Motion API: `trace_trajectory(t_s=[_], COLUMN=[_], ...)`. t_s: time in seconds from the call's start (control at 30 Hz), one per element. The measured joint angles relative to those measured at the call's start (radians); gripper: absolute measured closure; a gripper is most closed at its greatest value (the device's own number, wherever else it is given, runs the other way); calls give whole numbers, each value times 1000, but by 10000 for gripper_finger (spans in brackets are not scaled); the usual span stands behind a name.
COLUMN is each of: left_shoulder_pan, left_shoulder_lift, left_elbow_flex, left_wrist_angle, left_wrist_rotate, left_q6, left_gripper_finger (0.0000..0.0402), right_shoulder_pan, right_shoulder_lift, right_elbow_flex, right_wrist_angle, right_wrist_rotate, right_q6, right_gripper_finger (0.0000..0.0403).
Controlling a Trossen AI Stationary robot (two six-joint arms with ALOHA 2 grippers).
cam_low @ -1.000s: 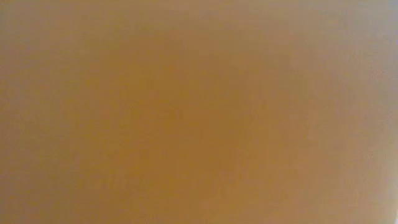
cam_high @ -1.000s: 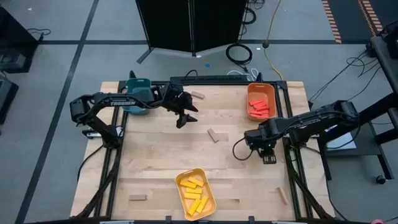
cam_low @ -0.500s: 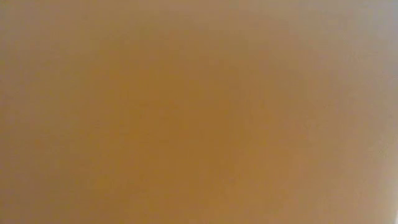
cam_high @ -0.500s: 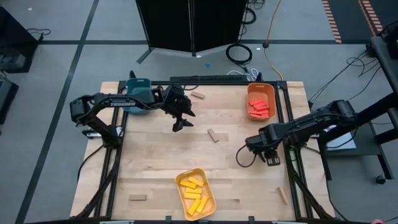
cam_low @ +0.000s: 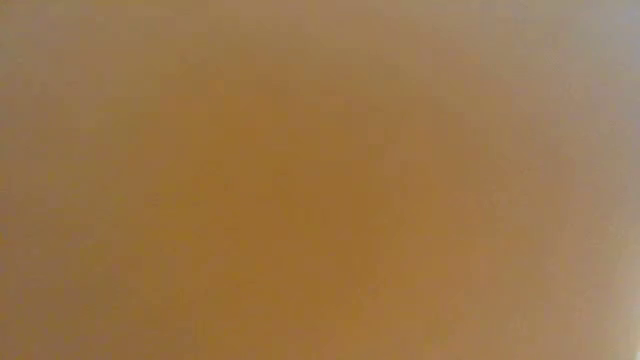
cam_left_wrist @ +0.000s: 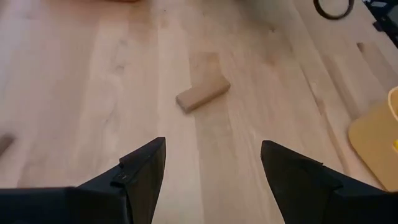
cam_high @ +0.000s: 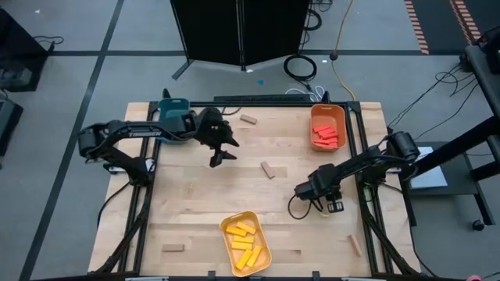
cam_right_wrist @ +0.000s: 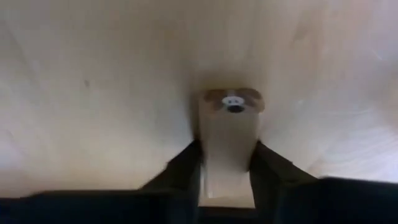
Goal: Sort blocks
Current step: Put the brown block into the blue bin
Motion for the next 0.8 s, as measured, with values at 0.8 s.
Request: trace_trajectory(t_s=[0.8], left_shoulder_pan=[-289], left_shoulder_lift=[131], left_elbow_flex=[-302], left_wrist_angle=[1357], left_wrist_rotate=[-216], left_q6=[-435], left_gripper_finger=[141], right_shoulder_pan=[-118], right_shoulder_lift=[-406], right_elbow_flex=[53], right_wrist_angle=[1026], right_wrist_rotate=[398], right_q6=[48], right_gripper_finger=[386])
